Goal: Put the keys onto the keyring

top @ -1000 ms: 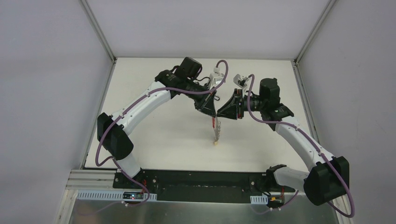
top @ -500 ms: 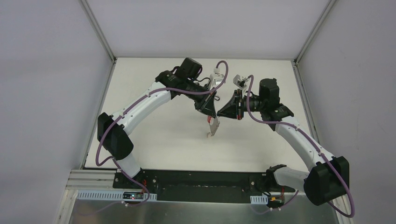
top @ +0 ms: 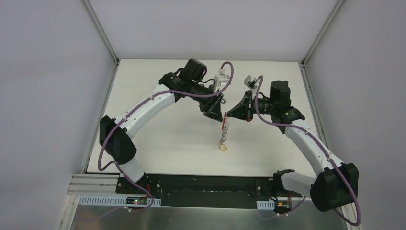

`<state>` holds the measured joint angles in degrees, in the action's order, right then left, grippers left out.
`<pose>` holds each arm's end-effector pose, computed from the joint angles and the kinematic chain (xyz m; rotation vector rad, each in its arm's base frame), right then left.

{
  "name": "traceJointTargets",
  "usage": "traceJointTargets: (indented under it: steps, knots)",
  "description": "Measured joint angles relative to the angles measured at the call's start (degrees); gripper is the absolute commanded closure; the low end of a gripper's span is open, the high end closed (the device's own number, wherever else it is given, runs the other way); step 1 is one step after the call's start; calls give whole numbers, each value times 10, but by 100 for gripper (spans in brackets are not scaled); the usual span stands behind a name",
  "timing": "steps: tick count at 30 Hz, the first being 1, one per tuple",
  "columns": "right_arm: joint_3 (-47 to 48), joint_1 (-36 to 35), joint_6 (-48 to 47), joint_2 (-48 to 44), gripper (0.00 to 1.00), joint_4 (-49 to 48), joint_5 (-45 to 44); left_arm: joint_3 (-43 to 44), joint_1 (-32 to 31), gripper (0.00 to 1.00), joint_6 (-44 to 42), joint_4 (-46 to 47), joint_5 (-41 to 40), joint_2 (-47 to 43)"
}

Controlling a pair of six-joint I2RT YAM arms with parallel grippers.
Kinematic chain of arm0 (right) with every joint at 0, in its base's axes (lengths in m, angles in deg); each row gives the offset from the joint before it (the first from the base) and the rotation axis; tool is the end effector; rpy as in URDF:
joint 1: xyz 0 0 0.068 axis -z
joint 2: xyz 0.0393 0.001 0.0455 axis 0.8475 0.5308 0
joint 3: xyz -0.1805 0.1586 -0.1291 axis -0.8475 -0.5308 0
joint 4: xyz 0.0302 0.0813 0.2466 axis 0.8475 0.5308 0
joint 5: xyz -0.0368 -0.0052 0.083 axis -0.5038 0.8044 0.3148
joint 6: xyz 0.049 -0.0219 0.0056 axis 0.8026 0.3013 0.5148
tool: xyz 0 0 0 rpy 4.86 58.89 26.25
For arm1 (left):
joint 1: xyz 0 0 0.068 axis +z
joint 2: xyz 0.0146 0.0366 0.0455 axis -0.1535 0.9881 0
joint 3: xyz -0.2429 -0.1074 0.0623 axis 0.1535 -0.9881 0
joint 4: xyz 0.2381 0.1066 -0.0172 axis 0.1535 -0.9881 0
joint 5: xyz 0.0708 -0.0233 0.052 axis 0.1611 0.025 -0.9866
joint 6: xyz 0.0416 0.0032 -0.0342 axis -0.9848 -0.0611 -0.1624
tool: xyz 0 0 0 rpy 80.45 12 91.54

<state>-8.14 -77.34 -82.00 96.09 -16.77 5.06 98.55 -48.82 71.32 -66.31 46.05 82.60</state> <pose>0.2304 0.1144 0.3220 -1.1640 1.4103 1.0974 0.2642 -0.2579 0.3653 1.3227 1.8775 -1.3307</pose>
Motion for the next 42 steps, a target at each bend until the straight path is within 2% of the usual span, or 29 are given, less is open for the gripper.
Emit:
traceJointTargets:
  steps: [3, 9, 13, 18, 25, 32, 42]
  knots:
    - [2, 29, -7, -6, 100, 29, -8, -4, 8, 40, 4, 5, -25, -2]
    - [26, 55, -47, -17, 100, 118, -30, 17, 34, 40, 19, 8, -119, 17]
    - [29, 75, -66, -40, 100, 169, -40, 112, 44, 40, 32, 2, -187, 104]
    - [29, 100, -77, -66, 100, 202, -41, 230, 44, 41, 51, -5, -223, 245]
    - [29, 126, -85, -82, 100, 216, -36, 341, 42, 44, 105, -10, -299, 389]
    - [26, 140, -86, -84, 100, 216, -30, 397, 29, 45, 171, -8, -380, 425]
    - [13, 148, -86, -86, 100, 216, -17, 458, 21, 47, 293, 8, -379, 495]
